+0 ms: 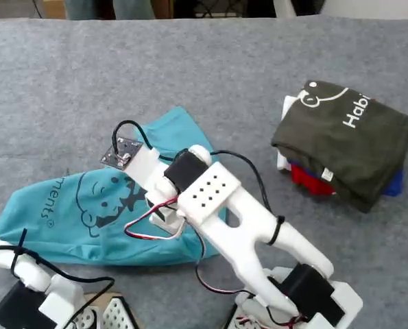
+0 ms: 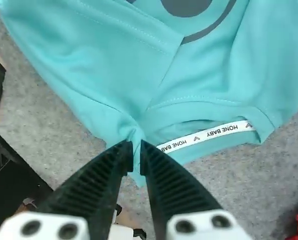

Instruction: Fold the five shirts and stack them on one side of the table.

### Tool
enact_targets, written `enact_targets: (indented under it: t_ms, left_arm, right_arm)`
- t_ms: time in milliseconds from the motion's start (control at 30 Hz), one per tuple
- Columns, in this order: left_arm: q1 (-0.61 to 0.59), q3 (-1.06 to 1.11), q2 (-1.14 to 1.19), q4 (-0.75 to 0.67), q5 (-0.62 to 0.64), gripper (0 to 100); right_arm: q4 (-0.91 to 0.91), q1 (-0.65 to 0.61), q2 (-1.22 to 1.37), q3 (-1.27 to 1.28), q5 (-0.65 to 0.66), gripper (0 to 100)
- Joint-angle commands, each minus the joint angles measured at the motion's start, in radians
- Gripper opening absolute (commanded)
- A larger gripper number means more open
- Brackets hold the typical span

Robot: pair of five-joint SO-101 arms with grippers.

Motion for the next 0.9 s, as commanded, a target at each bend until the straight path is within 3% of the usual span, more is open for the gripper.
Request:
enact_targets:
  t_ms: [0, 367, 600, 867]
  left_arm:
    - [0.008, -0.015, -0.032, -0.014, -0.005, 3]
    - [0.008, -0.015, -0.032, -0.014, -0.005, 3]
    - [0.005, -0.015, -0.032, -0.014, -0.005, 3]
    - [0.007, -0.015, -0.032, -0.014, -0.005, 3]
  right_arm:
    - [-0.038, 0.012, -0.038, -0.039, -0.031, 4.2]
    - [-0.275, 0.012, -0.036, 0.120, -0.153, 4.5]
    - [-0.315, 0.012, -0.036, 0.124, -0.198, 24.2]
    - [-0.425, 0.006, 0.160, 0.094, -0.199, 17.0]
